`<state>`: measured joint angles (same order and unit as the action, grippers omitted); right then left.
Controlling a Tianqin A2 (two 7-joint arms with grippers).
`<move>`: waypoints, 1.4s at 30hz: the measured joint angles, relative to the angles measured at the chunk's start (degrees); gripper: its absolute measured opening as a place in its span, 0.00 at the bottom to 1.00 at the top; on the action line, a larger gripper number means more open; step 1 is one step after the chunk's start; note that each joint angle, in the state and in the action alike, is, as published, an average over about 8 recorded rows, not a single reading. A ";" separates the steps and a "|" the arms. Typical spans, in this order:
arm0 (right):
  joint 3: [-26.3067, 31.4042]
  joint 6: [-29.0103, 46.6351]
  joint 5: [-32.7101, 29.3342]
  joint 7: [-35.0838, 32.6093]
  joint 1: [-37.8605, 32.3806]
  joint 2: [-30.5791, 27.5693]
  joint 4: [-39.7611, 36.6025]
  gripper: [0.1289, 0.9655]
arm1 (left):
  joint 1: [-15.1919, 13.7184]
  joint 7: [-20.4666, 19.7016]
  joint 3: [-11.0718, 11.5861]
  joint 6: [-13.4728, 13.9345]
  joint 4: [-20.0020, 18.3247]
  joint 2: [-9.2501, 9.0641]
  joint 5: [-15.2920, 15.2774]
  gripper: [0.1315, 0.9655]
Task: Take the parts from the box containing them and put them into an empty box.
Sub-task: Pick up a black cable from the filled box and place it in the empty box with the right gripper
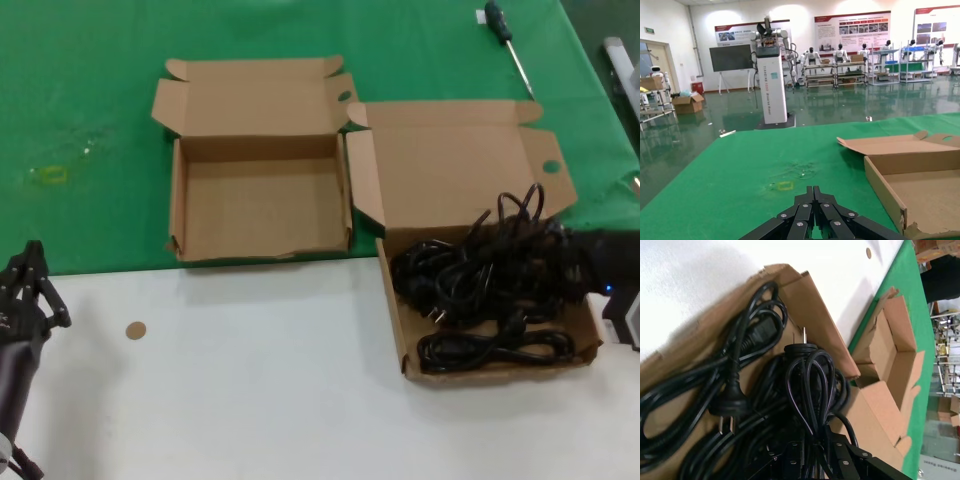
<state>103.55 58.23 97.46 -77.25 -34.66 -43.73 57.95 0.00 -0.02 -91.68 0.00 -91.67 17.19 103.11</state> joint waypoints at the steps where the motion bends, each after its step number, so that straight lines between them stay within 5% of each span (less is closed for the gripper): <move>1: -0.10 -0.08 0.02 -0.12 -0.05 -0.06 0.11 0.13 | 0.00 0.00 0.00 0.00 0.00 0.00 0.00 0.02; 12: -1.28 -1.58 0.21 7.26 2.08 -2.86 6.19 0.10 | 0.00 0.01 0.00 0.00 0.00 0.00 0.01 0.02; 26: -0.48 -5.02 -1.59 30.75 2.49 -5.19 14.47 0.10 | 0.00 0.01 0.00 0.00 0.00 0.00 0.01 0.02; 42: 5.57 -9.21 -7.98 43.47 -3.55 1.63 20.02 0.10 | 0.00 0.01 0.00 0.00 0.00 0.00 0.01 0.02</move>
<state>109.12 49.03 89.48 -33.77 -38.21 -42.10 77.97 0.00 -0.02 -91.68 0.00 -91.67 17.19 103.12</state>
